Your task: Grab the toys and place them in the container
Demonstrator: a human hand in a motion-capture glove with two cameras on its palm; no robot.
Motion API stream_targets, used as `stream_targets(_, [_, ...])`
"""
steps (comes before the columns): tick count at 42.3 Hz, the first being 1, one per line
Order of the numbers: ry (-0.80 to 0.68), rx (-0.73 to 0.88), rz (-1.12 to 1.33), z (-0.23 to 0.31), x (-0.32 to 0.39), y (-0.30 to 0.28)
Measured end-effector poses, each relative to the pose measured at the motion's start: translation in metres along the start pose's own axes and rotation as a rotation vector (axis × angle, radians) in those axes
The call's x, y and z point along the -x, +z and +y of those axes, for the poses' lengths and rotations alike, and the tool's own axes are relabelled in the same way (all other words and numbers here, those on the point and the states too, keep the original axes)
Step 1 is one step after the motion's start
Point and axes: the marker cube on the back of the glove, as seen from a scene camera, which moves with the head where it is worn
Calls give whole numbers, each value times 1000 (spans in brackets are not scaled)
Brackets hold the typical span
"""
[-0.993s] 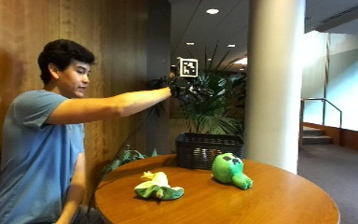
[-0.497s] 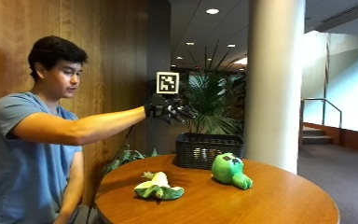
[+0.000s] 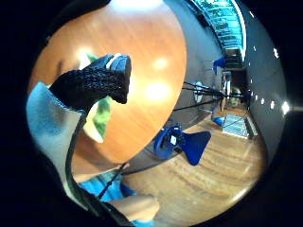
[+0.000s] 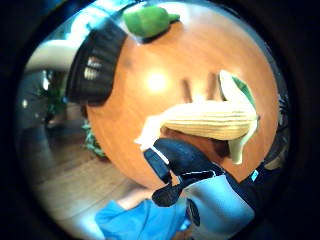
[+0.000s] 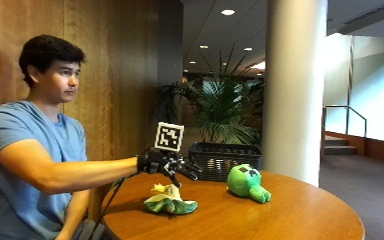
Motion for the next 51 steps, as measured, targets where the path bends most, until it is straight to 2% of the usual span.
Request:
stream_targets(3, [-61,33,-1,3,0,20])
stream_targets(7, [-46,63,-32,4,1,39])
stream_targets(13, [-106,93,13,6,-4,70])
stream_targets(17, [-98,104,-68,7,8,82])
stream_targets(25, [-76,36,-69,6,13,91])
stream_targets(28, [-102,14,-101,6,13,88])
stream_targets(32, [-67,-15,-135,1,12,80])
stream_targets(40, [-26,26,-185,-4,5,53])
stream_targets(48, [-56,-42,-79,-11,-10,-2])
stream_targets(51, [19,-79,-113,-17,-6,-30])
